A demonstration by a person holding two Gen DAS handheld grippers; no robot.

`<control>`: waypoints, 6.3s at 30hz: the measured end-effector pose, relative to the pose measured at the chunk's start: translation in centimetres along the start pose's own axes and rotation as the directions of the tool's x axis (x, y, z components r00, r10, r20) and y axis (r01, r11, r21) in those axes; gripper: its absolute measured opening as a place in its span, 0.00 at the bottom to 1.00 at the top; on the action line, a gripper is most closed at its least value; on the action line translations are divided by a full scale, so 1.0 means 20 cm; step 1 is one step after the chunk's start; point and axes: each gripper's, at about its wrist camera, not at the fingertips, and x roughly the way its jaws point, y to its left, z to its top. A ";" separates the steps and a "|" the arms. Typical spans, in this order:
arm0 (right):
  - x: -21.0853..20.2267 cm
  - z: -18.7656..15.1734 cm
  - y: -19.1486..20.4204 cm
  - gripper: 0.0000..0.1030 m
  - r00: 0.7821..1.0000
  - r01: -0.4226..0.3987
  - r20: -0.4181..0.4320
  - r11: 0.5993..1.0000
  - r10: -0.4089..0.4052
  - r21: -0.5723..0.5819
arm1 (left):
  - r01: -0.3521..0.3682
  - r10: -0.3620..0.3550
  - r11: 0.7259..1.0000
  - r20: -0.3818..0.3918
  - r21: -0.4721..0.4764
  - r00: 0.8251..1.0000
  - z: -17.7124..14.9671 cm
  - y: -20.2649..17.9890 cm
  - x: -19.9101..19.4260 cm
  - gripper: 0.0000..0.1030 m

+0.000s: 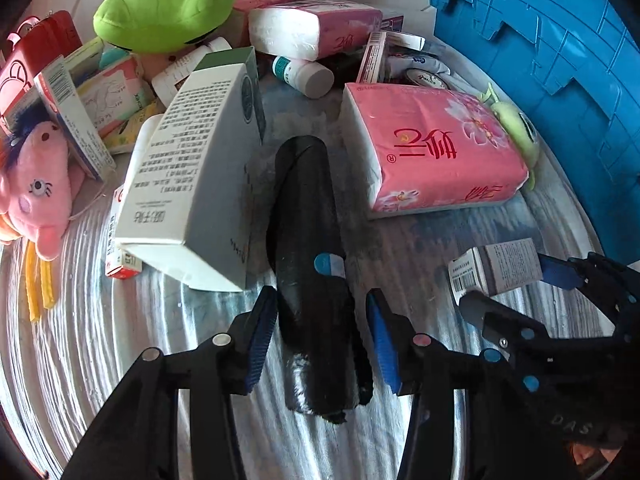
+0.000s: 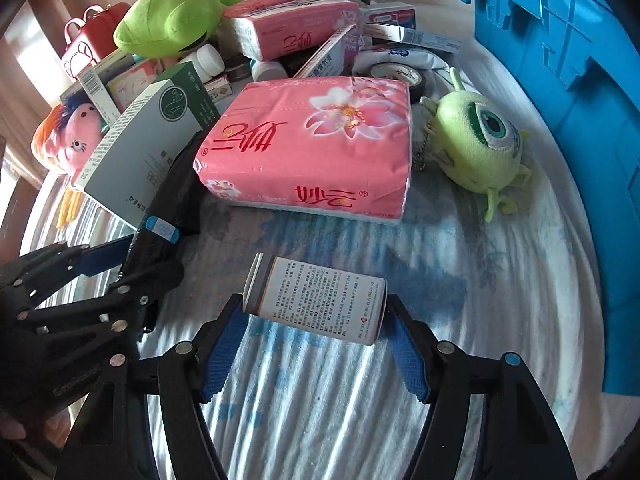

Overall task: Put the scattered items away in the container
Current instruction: 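Grasp the black roll with the left tool while the right grasps the white medicine box, then lift the black roll and medicine box and carry them over the blue crate, then lower both items into the crate and open both tools, then withdraw both tools from the crate and reach back toward the pile, then grasp the white-green lotion box with the left tool while the right grasps the pink tissue pack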

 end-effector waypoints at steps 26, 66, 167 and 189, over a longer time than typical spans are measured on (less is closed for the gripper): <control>-0.54 0.21 0.23 0.64 0.974 0.010 0.225 0.997 0.007 -0.074 | 0.002 0.008 0.999 0.261 -0.038 0.965 0.14 0.08 -0.61 0.32; -2.38 0.40 -1.28 0.64 0.734 0.304 0.654 0.950 -0.183 -0.075 | 0.218 -0.258 0.966 0.513 0.138 0.819 1.04 -1.67 -1.67 0.32; -1.81 0.17 0.05 1.00 0.826 -0.001 0.550 0.978 0.119 -0.210 | -0.083 0.172 0.964 0.359 -0.252 0.917 0.21 -0.05 -1.36 0.70; -0.50 0.31 -0.10 1.00 0.992 -0.076 0.092 0.991 0.086 -0.110 | -0.140 0.148 0.943 0.004 -0.302 0.989 0.23 0.22 -0.35 0.70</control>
